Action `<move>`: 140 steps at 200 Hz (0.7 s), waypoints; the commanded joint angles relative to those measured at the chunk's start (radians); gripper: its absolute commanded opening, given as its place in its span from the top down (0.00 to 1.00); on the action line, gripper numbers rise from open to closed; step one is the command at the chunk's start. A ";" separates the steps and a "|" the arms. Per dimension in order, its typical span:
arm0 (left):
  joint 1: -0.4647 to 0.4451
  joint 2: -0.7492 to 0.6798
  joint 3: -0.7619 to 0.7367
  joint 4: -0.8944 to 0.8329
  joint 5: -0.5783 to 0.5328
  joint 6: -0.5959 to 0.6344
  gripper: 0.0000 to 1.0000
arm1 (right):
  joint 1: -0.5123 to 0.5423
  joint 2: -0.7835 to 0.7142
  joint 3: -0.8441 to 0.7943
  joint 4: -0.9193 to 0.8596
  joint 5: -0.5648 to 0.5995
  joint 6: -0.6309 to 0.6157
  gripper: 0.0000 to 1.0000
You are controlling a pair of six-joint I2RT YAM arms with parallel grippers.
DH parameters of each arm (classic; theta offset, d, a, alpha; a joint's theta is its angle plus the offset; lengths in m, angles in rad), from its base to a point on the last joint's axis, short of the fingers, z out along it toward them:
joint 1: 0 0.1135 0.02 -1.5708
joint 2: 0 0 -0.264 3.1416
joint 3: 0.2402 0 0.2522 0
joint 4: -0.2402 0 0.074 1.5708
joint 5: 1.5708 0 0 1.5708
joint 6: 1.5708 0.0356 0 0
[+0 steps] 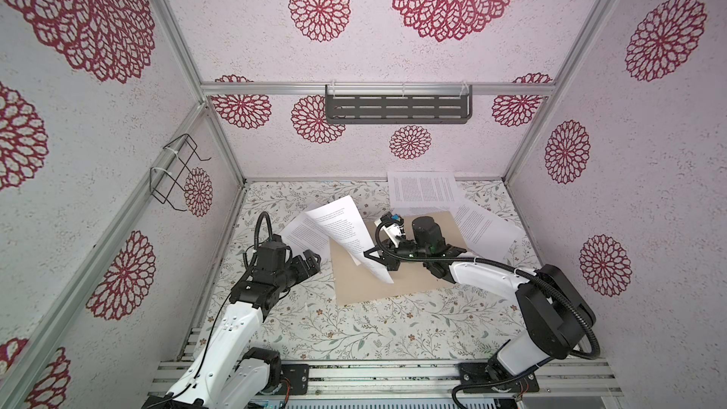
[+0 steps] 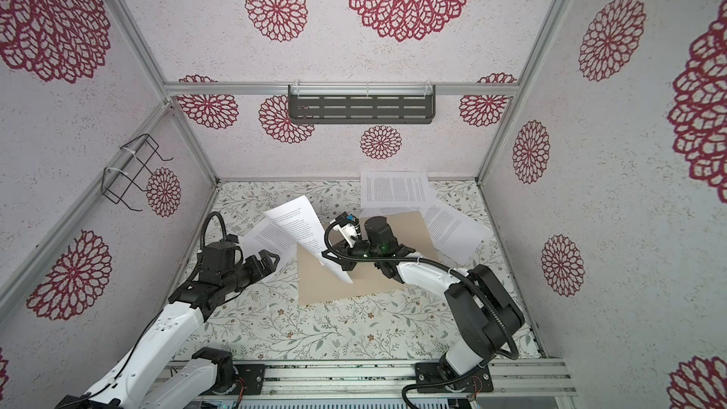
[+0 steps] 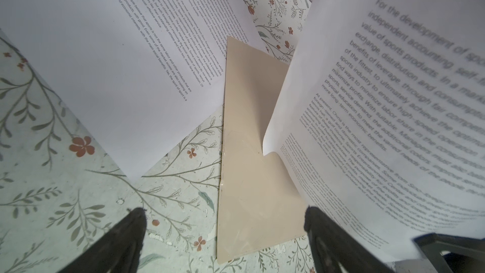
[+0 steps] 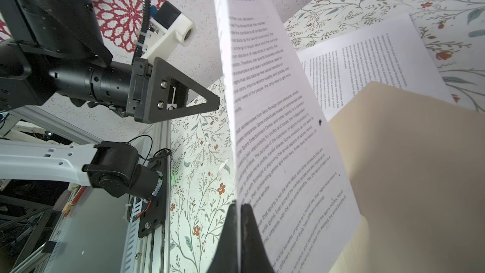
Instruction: Put the files into the folder
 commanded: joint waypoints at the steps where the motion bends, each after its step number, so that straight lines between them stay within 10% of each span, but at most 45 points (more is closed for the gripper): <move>1: 0.010 0.002 0.027 0.008 0.011 0.017 0.03 | -0.010 0.015 0.010 0.041 -0.051 -0.003 1.00; 89: 0.012 0.046 0.025 0.059 0.069 -0.003 0.03 | -0.043 0.096 0.002 0.327 -0.193 0.260 1.00; 140: 0.009 0.112 0.044 0.106 0.124 -0.011 0.03 | -0.052 0.082 0.030 0.158 -0.103 0.122 1.00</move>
